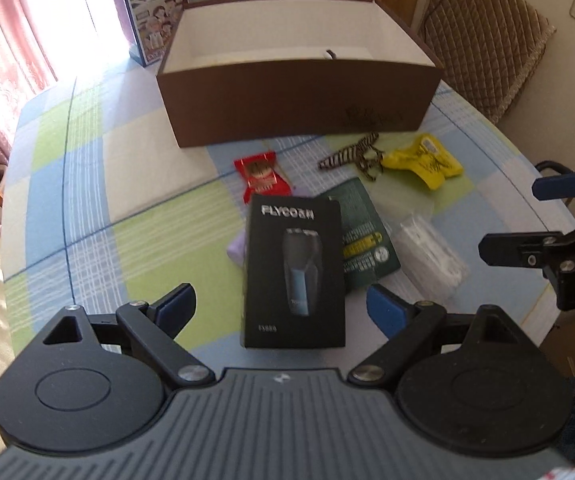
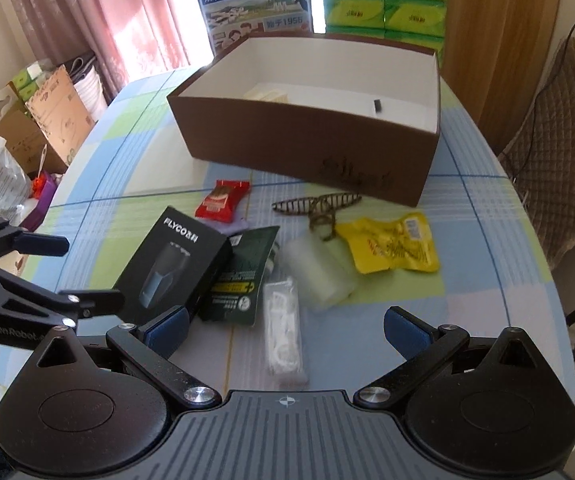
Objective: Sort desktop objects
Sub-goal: 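Grasp the black FLYCO box with left tool while right tool grasps the clear floss-pick pack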
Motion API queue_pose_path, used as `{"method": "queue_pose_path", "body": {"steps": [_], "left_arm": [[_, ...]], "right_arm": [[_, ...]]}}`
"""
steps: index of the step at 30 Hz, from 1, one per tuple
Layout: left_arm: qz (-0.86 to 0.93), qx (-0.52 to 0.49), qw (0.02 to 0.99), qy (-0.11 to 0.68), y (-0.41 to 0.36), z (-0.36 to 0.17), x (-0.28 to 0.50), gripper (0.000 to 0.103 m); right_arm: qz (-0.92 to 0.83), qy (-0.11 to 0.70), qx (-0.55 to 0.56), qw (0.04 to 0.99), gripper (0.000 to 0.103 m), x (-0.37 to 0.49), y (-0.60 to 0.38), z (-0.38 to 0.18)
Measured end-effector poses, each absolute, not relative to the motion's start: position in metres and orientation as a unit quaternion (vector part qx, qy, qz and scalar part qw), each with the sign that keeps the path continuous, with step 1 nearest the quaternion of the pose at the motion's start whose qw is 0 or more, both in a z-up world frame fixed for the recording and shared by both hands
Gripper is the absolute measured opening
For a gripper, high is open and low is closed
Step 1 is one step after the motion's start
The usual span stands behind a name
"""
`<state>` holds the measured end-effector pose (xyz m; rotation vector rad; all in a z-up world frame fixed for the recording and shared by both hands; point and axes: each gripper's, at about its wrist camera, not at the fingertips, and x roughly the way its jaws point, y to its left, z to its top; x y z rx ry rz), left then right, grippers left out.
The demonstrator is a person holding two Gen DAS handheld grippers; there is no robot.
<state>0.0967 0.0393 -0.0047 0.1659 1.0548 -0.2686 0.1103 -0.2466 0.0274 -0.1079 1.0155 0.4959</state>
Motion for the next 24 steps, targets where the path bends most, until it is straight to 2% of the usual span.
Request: {"method": "queue_pose_path", "body": {"steps": [24], "left_arm": [[-0.134, 0.133, 0.837, 0.513, 0.012, -0.067, 0.118, 0.09]], "right_arm": [[0.21, 0.526, -0.08, 0.82, 0.099, 0.128, -0.239, -0.039]]}}
